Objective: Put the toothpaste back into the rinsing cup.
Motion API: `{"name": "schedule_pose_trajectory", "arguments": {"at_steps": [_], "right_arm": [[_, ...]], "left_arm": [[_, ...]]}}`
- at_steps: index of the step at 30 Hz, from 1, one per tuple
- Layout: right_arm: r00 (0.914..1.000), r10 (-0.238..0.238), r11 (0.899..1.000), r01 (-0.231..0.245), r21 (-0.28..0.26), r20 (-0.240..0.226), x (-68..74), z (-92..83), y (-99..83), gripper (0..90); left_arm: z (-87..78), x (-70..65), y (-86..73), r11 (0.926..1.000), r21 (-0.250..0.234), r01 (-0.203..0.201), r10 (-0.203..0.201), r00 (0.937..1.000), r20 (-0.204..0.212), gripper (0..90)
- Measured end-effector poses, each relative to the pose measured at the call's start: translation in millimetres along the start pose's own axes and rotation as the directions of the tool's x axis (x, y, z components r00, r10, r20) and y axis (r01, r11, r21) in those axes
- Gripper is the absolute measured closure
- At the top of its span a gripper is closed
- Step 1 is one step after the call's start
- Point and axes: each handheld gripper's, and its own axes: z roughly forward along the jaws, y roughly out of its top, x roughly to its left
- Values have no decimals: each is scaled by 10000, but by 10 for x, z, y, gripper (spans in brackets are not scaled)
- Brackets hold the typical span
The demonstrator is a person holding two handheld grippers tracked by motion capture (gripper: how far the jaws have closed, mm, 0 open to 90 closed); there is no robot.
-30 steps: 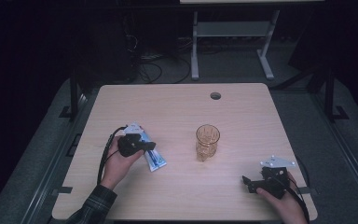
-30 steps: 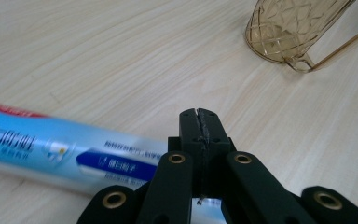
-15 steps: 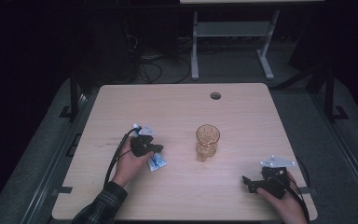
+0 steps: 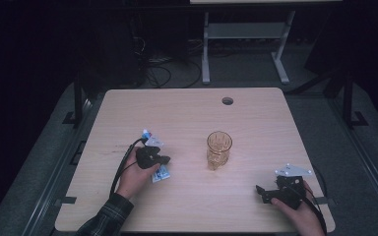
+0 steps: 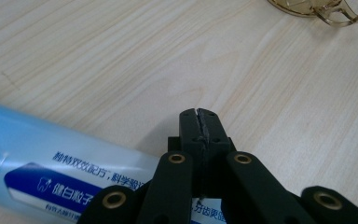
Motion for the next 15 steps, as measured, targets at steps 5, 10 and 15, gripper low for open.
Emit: {"name": "schedule_pose_trajectory", "arguments": {"at_steps": [5,10,15], "right_arm": [[10000,3,10000,-3,-6,-3,0,1,0,7],[10000,4,10000,-4,1,-1,0,0,0,7],[10000,6,10000,-6,3,-1,0,0,0,7]], "left_arm": [[-60,-11,-64,10000,94,-16,17,9999,-117,900],[-113,-17,-121,9999,139,60,-59,9999,-123,900],[-198,14,-213,9996,176,213,-210,9996,-214,900]]}}
